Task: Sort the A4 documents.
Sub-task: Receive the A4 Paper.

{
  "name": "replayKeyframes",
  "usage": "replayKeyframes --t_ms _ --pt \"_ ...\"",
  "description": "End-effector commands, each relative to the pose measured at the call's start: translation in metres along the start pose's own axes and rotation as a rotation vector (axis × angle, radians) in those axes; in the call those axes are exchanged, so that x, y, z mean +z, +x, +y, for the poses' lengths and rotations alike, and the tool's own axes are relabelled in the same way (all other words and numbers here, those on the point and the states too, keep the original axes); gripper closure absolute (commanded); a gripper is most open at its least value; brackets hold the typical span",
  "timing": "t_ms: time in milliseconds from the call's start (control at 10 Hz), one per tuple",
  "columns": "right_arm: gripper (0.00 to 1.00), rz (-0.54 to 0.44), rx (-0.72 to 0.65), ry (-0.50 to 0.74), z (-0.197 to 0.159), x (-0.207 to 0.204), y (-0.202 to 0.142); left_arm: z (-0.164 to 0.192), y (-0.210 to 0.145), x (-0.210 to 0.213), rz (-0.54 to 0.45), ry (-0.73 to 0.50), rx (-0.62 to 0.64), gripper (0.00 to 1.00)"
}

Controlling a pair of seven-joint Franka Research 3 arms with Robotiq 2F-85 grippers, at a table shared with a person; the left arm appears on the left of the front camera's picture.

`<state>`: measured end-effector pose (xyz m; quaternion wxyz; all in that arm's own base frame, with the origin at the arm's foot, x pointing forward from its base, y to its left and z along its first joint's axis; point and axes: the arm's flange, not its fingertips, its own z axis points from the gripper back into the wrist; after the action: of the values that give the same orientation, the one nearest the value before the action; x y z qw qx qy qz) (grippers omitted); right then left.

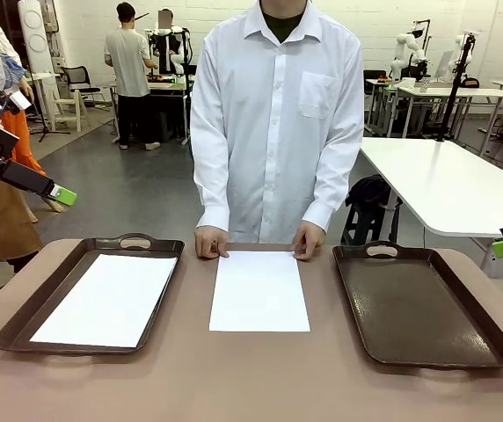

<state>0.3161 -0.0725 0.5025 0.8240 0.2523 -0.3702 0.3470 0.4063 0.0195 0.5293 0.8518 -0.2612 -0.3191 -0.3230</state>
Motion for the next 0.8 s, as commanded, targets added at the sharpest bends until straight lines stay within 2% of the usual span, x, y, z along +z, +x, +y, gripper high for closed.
replayKeyframes --t_ms 0,700 --pt "0.00 -0.023 0.010 0.016 -0.0029 -0.0012 0.0002 -0.0008 -0.0002 0.0002 0.004 0.001 -0.006 0.00" --pt "0.00 -0.023 0.010 0.016 -0.0029 -0.0012 0.0002 -0.0008 -0.0002 0.0002 0.004 0.001 -0.006 0.00"
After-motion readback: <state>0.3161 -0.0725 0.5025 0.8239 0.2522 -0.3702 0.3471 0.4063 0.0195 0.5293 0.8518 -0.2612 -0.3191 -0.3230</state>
